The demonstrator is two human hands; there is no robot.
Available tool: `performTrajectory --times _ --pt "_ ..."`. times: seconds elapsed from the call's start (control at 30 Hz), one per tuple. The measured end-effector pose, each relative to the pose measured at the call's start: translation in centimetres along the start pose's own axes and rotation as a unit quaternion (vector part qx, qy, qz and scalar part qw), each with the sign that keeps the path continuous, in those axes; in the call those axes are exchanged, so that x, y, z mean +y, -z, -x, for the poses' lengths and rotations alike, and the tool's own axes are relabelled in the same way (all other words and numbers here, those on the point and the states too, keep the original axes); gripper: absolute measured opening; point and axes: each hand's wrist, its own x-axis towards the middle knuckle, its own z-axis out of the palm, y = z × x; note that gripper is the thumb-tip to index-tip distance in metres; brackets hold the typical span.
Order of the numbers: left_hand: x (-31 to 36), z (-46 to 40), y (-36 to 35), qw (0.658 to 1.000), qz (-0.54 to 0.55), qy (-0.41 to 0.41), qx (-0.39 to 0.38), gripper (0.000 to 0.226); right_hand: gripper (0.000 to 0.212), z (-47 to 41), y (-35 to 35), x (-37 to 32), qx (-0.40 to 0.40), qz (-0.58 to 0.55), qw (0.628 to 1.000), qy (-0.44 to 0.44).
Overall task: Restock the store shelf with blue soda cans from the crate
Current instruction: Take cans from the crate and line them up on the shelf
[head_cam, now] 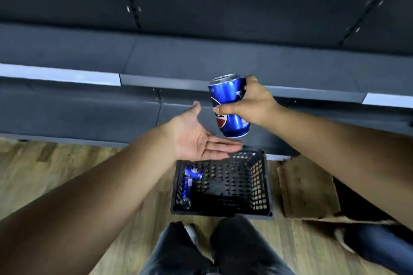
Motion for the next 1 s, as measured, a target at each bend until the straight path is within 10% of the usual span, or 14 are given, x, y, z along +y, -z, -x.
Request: performTrajectory --times 1.0 --pt "11.3 9.7 -15.4 0.928 -0.018 -0.355 0.108 0.039 0.075 4.7 15.9 -8.7 0.170 -0.130 0.905 0.367"
